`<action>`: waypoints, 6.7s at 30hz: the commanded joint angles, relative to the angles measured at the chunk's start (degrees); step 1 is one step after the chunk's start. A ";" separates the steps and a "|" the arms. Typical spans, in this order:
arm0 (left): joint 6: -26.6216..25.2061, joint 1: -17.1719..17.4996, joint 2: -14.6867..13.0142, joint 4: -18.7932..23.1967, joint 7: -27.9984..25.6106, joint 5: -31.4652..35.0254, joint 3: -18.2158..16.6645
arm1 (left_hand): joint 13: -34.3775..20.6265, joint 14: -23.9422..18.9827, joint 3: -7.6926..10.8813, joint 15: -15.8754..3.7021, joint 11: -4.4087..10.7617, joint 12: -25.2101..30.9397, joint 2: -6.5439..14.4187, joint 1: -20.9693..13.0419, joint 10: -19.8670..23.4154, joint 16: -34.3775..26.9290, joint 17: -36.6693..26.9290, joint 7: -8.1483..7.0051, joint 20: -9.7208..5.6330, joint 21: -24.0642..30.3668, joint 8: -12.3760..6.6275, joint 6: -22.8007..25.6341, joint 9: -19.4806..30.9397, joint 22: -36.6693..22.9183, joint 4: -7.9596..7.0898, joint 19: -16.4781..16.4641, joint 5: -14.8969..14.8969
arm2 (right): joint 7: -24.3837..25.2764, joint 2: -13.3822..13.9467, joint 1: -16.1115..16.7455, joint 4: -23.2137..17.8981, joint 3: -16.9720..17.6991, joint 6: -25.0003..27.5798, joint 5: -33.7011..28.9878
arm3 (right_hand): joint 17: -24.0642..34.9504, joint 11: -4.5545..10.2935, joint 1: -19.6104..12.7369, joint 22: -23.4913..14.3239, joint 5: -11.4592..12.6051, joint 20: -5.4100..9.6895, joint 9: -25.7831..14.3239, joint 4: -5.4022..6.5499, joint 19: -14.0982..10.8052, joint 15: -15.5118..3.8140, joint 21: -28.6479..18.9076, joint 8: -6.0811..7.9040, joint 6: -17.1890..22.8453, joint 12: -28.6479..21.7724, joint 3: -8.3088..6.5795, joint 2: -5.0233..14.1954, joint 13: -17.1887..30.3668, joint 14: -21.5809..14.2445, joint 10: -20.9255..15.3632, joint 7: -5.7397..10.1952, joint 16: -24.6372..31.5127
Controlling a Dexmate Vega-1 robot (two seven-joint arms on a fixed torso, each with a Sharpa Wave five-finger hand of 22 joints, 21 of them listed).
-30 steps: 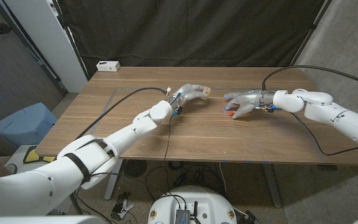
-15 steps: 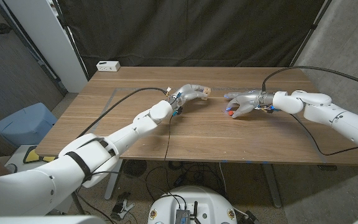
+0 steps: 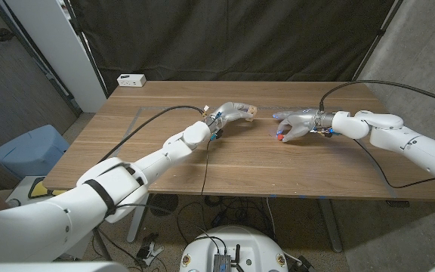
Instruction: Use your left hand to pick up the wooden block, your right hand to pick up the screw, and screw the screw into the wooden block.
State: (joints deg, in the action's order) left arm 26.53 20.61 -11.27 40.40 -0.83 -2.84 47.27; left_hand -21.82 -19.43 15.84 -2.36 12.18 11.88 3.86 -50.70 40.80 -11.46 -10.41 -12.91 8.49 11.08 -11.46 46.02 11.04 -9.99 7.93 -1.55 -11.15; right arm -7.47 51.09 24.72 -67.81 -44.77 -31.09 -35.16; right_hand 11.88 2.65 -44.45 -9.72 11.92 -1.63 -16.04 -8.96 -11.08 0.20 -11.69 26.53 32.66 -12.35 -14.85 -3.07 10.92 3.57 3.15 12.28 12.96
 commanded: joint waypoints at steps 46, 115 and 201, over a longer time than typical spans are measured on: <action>-3.10 2.43 -1.85 5.96 -0.63 0.24 -0.12 | 0.14 -0.53 0.66 -4.95 0.17 0.33 0.06 0.56 0.02 0.07 -0.03 0.10 -0.08 0.17 -0.33 0.49 0.36 -0.18 0.25 -0.30 -0.31 | 6.12 0.43 2.45 -1.54 0.47 0.61 -2.00 | 0.58 0.88 -2.87 -0.25 0.59 0.56 -0.80 -0.10 -2.46 -1.34 -0.30 4.52 8.25 -0.61 -1.64 0.40 0.21 -2.59 -3.74 -0.39 0.92; 0.67 -0.42 1.39 -2.56 0.64 -0.65 0.56 | 0.22 -0.45 0.93 -4.84 0.17 0.28 0.12 0.73 -0.31 0.11 -0.03 0.10 0.04 0.16 -0.31 0.59 0.37 -0.19 0.45 -0.35 -0.29 | 5.63 -3.69 9.43 -0.03 9.58 0.35 23.58 | 1.07 0.42 -2.89 -0.30 0.25 0.88 -1.06 0.40 -3.56 -1.33 -0.05 6.76 11.46 -0.39 -2.05 0.64 0.21 -3.33 -6.31 -1.90 0.83; 7.34 -3.84 8.76 -15.03 -0.77 -4.09 0.58 | 0.28 -0.40 1.15 -4.56 0.14 0.26 0.22 1.04 -0.65 0.11 -0.07 0.09 0.08 0.11 -0.19 0.36 0.36 -0.19 0.44 -0.24 -0.27 | 33.26 -25.17 21.76 -7.85 19.38 11.15 43.76 | 0.91 -1.63 -2.95 -0.32 -0.90 0.43 -0.82 0.51 -3.64 0.31 0.19 7.83 12.52 0.09 -2.01 1.29 0.25 -4.37 -8.26 -3.19 0.82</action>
State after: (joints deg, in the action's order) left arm 33.18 18.00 -4.19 28.60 -1.84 -6.00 48.02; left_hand -21.55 -19.43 16.67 -2.36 12.46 11.88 3.94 -49.87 40.24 -11.47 -10.42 -12.82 8.49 11.08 -11.44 46.10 11.33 -9.99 8.53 -1.54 -11.14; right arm 21.35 29.31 46.62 -76.02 -25.41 -20.54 8.93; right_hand 12.65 1.12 -47.14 -9.72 11.14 -1.12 -16.74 -8.45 -14.45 0.52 -11.45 34.13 44.93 -12.47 -16.61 -2.16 11.05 -0.20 -4.71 9.22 13.58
